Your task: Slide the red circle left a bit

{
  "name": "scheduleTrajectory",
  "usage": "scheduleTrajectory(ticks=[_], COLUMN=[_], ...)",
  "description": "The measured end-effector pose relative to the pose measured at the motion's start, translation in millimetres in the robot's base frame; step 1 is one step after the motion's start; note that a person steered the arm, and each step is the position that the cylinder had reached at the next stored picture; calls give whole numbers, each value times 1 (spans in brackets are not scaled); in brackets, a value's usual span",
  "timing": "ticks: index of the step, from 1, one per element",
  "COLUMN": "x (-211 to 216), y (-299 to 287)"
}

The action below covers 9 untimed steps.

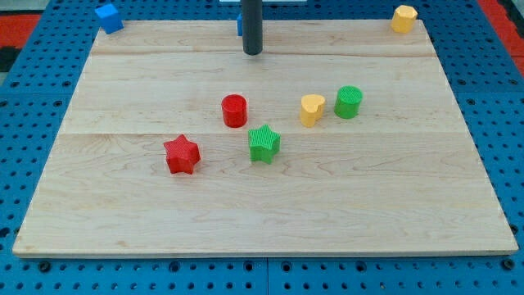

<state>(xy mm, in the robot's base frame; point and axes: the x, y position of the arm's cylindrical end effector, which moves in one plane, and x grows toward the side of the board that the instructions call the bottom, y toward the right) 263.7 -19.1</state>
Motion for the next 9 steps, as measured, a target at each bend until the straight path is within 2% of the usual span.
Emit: scheduleTrajectory(ticks=[9], x=[0], y=[-23])
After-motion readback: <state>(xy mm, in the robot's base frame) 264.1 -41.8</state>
